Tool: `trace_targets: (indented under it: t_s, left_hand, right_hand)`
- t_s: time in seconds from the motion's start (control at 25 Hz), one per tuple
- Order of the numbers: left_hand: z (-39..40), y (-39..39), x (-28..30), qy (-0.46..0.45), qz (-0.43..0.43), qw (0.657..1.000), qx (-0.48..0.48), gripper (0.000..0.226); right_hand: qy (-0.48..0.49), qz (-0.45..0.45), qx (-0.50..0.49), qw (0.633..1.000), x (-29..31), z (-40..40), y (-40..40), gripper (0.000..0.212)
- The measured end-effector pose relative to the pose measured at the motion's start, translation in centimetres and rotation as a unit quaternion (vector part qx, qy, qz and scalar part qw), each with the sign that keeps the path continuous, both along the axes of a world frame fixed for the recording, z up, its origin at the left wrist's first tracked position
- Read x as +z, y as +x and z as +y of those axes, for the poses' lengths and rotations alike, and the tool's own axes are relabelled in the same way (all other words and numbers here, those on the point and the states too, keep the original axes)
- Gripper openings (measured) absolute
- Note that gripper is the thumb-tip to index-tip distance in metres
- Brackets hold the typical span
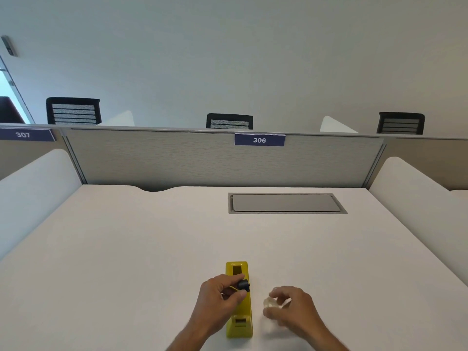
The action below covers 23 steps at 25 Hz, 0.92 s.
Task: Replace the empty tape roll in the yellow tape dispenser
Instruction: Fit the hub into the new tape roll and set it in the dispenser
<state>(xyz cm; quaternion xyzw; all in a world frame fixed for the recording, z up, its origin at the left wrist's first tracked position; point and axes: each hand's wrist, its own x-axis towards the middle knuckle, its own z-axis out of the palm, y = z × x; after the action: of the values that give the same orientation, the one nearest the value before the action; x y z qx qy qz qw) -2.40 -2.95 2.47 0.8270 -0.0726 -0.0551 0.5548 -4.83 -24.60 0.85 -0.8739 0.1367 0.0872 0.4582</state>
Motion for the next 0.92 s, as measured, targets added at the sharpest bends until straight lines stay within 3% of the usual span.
trace_targets:
  t_s: [0.12, 0.28, 0.48, 0.76, 0.92]
  left_hand:
    - [-0.4, -0.4, 0.4, -0.005, -0.007, 1.0, -0.008, 0.036]
    - [-1.1, -0.6, 1.0, 0.006, -0.011, 1.0, -0.023, 0.035]
    - [-1.1, -0.8, 1.4, 0.012, -0.016, 0.999, -0.025, 0.037]
    - [-1.1, -0.7, 1.5, 0.019, -0.017, 0.999, -0.039, 0.037]
    - [-1.1, -0.6, 1.4, 0.024, -0.016, 0.998, -0.049, 0.039]
  right_hand:
    - [0.234, 0.049, -0.011, 0.971, 1.4, -0.1, 0.6, 0.039]
    - [0.366, 0.036, 0.006, 0.93, 2.6, 0.3, 1.1, 0.051]
    - [0.411, 0.027, 0.021, 0.911, 3.2, 0.9, 1.5, 0.056]
    - [0.404, 0.02, 0.032, 0.914, 3.5, 1.3, 1.4, 0.041]
    - [0.41, 0.016, 0.038, 0.911, 3.4, 1.3, 1.2, 0.044]
